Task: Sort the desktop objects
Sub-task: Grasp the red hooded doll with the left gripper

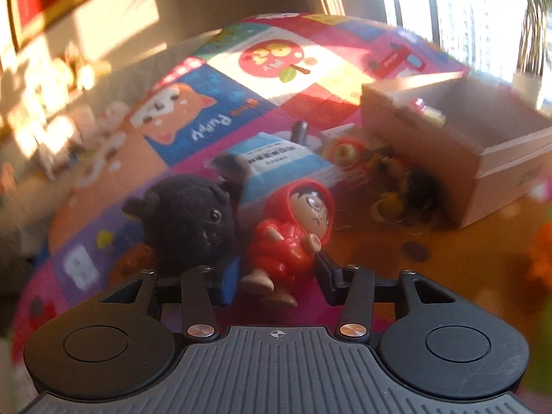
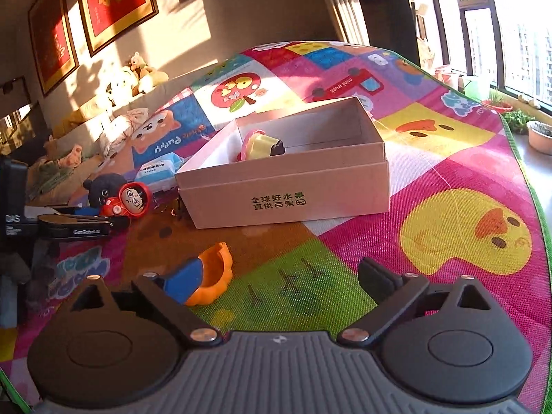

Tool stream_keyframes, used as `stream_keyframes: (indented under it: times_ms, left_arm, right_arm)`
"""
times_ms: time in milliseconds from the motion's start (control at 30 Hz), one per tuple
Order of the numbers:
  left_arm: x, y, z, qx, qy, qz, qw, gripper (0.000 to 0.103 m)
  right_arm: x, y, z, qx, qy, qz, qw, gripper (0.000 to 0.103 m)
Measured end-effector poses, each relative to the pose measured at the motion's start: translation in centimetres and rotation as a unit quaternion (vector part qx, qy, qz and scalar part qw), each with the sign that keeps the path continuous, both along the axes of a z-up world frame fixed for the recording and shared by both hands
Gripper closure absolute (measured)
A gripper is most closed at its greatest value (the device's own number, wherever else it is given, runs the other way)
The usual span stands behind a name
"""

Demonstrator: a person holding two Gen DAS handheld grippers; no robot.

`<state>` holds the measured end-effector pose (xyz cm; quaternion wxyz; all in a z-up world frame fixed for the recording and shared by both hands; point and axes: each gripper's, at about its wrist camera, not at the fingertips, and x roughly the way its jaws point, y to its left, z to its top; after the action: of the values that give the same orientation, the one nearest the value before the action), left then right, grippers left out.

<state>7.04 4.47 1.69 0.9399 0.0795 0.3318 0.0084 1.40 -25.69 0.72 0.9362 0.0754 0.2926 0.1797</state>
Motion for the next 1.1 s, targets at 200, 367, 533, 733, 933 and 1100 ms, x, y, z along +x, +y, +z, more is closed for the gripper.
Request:
stream_keyframes:
  times_ms: [200,367,533,733,933,1100]
  left_arm:
    - [-3.7,0.2,1.5,-0.166,0.046,-0.008,0.985,0.053]
    - [-6.1,0.4,0.4,-0.303,0.097,-0.025,0.9478,0.052]
    - [-6.9,-1.0,0.1,-0.198,0.074,-0.002,0.9774,0.04]
    - [-7.4,-2.5,0.9,-0.044,-0.003,0.01,0.999,0.018]
    - [-7.5,-4.3,1.4,-0.046,-0.021,-0.101,0.9936,0.01]
    - [-5.5,-6.1,-0.1,0.015,-0.018,-0.113,0.9933,0.025]
  right_arm:
    - [-0.2,0.0,0.0,0.006,-0.006,0.003,1.0,0.002]
    - [-0.1,-0.1,0.0,0.006,-0.007,0.003,1.0,0.0]
    - [0.1,0.1,0.0,0.003,-0.001,0.006,1.0,0.0]
    - [0.6,0.2,-0.3,0.002,0.02,0.009,1.0,0.0]
    - [1.7,-0.6,-0.9,0.033,0.06,0.017,0.998,0.0]
    - [1.8,-1.1,-1.0,0.054,0.066,0.021,0.996,0.0]
